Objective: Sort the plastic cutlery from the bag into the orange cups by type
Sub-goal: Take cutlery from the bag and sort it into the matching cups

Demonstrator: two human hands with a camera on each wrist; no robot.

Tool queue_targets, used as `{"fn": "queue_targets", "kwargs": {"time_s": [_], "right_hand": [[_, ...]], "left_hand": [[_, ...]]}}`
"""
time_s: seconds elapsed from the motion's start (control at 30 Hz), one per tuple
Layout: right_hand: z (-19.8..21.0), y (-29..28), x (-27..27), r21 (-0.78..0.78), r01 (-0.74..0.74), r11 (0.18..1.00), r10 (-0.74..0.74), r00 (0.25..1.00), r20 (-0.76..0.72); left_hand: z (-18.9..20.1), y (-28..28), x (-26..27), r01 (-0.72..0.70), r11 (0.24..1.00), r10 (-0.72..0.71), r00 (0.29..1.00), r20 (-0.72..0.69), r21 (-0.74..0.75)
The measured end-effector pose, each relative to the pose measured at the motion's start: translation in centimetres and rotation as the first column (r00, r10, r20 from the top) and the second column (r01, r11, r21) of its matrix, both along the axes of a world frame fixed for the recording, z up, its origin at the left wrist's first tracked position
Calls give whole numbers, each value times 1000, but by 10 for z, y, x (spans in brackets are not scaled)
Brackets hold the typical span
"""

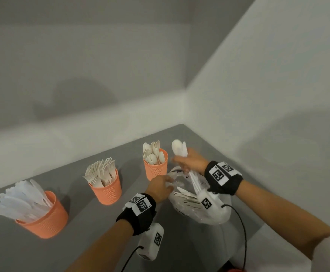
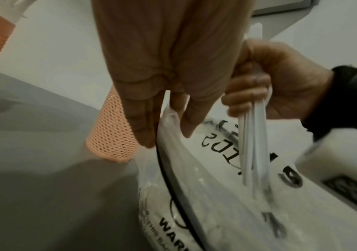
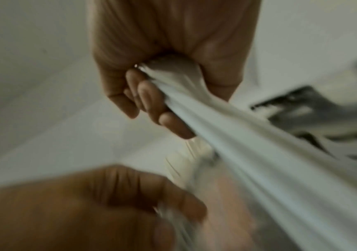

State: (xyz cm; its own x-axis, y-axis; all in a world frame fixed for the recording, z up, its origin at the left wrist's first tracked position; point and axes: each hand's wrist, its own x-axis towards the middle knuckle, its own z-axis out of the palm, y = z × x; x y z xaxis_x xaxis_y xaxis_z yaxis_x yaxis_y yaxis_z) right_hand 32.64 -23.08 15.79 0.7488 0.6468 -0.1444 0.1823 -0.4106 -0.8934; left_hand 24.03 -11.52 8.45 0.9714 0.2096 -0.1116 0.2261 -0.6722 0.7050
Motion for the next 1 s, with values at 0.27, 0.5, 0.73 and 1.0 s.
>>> {"fn": "queue_targets", "kwargs": {"time_s": [0.27, 0.5, 0.73, 1.0], "right_hand": [[51, 60, 1, 550, 266, 792, -81, 938, -337], [14, 127, -47, 567, 273, 777, -142, 954, -264], [-25, 156, -80, 388, 308, 869, -190, 930, -313], [-35, 164, -86, 324, 107, 940, -118, 993, 16]], "left_hand": [[30, 28, -21, -376, 392, 495, 856, -152, -840], [55, 53, -39, -238, -194, 497, 812, -305, -952], [60, 62, -77, -401, 113, 364, 868, -338, -909], [62, 94, -83, -393, 636, 593, 800, 94, -663]]}}
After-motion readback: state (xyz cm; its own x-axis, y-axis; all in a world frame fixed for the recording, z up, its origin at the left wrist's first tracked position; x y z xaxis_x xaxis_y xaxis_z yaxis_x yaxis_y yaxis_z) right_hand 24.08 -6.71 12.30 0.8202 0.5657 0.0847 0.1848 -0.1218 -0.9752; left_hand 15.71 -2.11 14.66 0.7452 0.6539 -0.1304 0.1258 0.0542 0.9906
